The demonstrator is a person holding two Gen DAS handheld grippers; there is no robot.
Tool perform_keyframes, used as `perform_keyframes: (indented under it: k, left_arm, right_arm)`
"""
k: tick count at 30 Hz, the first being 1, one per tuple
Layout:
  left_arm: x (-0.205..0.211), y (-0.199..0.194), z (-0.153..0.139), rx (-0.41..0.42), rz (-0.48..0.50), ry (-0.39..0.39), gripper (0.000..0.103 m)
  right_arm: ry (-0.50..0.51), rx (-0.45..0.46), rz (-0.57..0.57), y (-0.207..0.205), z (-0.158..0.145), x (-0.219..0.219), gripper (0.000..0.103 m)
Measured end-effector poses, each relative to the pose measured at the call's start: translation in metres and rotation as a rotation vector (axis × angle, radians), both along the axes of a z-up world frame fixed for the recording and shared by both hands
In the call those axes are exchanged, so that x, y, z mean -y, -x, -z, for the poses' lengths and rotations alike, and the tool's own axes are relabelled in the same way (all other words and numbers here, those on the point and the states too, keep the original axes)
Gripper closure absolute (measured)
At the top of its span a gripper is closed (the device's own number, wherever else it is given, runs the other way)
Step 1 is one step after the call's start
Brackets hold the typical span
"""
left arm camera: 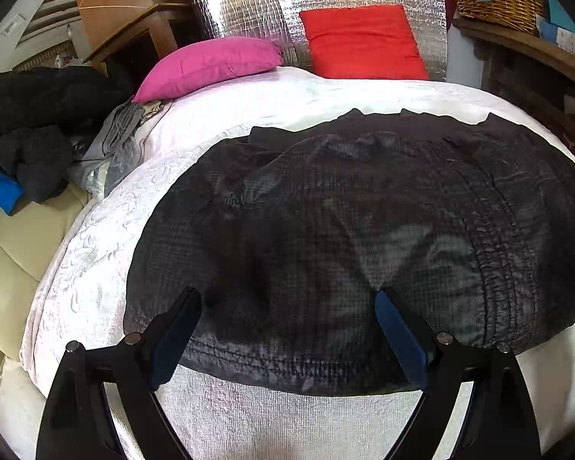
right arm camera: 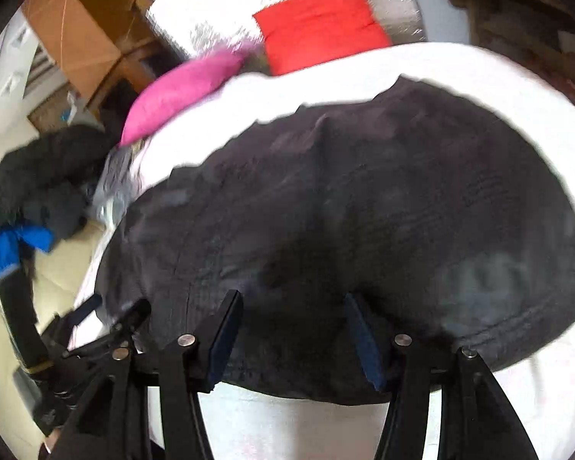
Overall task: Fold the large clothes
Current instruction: 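Open both grippers and pull them back from the jacket edge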
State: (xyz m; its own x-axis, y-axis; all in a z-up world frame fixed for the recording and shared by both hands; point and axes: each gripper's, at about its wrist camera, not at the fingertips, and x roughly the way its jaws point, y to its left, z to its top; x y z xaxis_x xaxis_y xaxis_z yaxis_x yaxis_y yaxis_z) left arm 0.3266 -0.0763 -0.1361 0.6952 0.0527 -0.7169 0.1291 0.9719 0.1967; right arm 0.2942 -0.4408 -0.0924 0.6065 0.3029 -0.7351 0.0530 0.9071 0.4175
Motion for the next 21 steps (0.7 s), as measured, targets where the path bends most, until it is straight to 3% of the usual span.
perform_keyframes:
  k: [4,7,11,17,21]
  left_arm:
    - [0.000,0.000,-0.001,0.001,0.002,-0.005,0.011]
    - [-0.001,-0.003,0.000,-0.005,-0.001,-0.001,0.011]
    - [-0.002,-0.008,0.007,-0.033,-0.018,-0.007,0.006]
    - [-0.003,0.001,0.000,-0.011,-0.027,-0.009,0.006]
    - [-0.007,0.023,-0.020,0.039,-0.025,0.025,0.006]
  right_arm:
    - [0.064,0.074,0.152,0.013,-0.014,0.030,0.043]
    - [0.062,0.054,0.235,0.015,-0.009,0.049,0.043]
    - [0.061,-0.026,0.211,0.003,0.009,0.053,0.043]
    - [0.164,0.005,0.189,0.013,-0.001,0.037,0.043]
    - [0.212,0.091,0.187,0.038,-0.019,0.028,0.043]
